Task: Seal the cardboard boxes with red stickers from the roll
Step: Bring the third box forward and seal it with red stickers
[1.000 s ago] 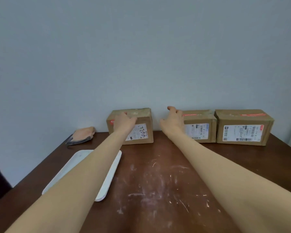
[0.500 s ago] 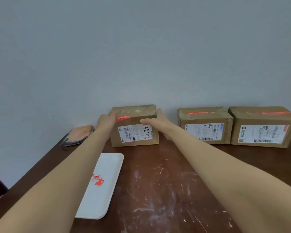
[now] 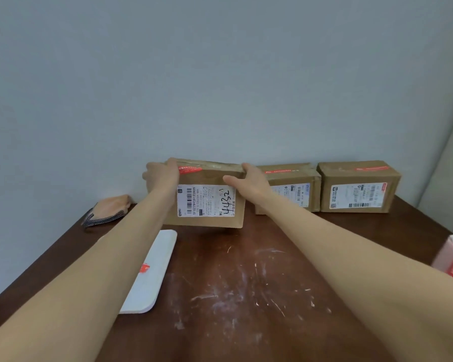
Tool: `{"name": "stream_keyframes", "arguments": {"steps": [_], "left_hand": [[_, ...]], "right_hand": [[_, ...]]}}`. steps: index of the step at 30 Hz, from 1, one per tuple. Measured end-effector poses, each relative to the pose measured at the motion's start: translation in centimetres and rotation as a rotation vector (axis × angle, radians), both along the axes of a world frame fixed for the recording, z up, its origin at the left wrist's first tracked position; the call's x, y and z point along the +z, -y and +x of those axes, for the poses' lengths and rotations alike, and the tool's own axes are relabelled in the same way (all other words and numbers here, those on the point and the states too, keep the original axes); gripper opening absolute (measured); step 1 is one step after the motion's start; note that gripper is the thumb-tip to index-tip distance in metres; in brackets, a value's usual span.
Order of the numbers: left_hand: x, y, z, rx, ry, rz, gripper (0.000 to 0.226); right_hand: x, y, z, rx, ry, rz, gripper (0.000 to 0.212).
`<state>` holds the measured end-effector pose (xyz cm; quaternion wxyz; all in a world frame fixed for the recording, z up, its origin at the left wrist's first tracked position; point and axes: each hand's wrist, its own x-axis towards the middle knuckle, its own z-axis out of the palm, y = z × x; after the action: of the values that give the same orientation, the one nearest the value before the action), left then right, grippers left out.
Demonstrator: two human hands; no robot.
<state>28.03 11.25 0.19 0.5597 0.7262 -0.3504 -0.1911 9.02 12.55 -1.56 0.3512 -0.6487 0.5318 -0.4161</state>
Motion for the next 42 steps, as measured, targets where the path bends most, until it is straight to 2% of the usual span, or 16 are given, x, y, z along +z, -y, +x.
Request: {"name": "stream_keyframes", "arguments": {"steps": [5,11,14,17,25,30,34,37,39,42], "left_hand": [[1.2,-3.3,-4.4,-0.005,0.079,-0.001,0.044],[1.0,-7.1,-11.1,-0.165,0.043,-0.057,0.04],[-0.3,-8.6,-14.3,-0.292,0.003,-0.092,0.03],[-2.3,-9.9,-17.6,-0.4,-0.023,-0.09,0.012],[-5.8,-10.8,-21.0,-0.507,-0.04,-0.073,0.011],[-5.9,-10.7,-21.1,-0.558,0.019,-0.1,0.021],[-5.6,-10.5,-20.8,-0.587,0.09,-0.1,0.031],[-5.4,-10.4,-20.7,-0.609,0.158,-0.088,0.036],[-5.4,-10.5,-20.5,-0.633,0.218,-0.088,0.037],[-5.4,-11.1,-19.9,-0.622,0.369,-0.176,0.035]], "right_hand": [[1.1,-3.9,-4.5,-0.106,-0.079,-0.088,0.063],[1.3,-7.9,-10.8,-0.29,0.001,-0.121,0.055],[0.5,-9.9,-14.1,-0.394,0.022,-0.141,0.04],[-0.9,-11.7,-17.5,-0.466,0.018,-0.139,0.035],[-4.1,-13.4,-21.5,-0.542,-0.045,-0.107,0.031],[-4.6,-13.5,-21.8,-0.553,-0.07,-0.113,0.033],[-4.4,-13.4,-21.5,-0.577,-0.172,-0.075,0.034],[-3.9,-13.3,-21.1,-0.63,-0.321,-0.101,0.036],[-3.2,-13.2,-20.7,-0.604,-0.42,-0.207,0.045],[-1.8,-12.9,-20.1,-0.394,-0.541,-0.299,0.07]]}}
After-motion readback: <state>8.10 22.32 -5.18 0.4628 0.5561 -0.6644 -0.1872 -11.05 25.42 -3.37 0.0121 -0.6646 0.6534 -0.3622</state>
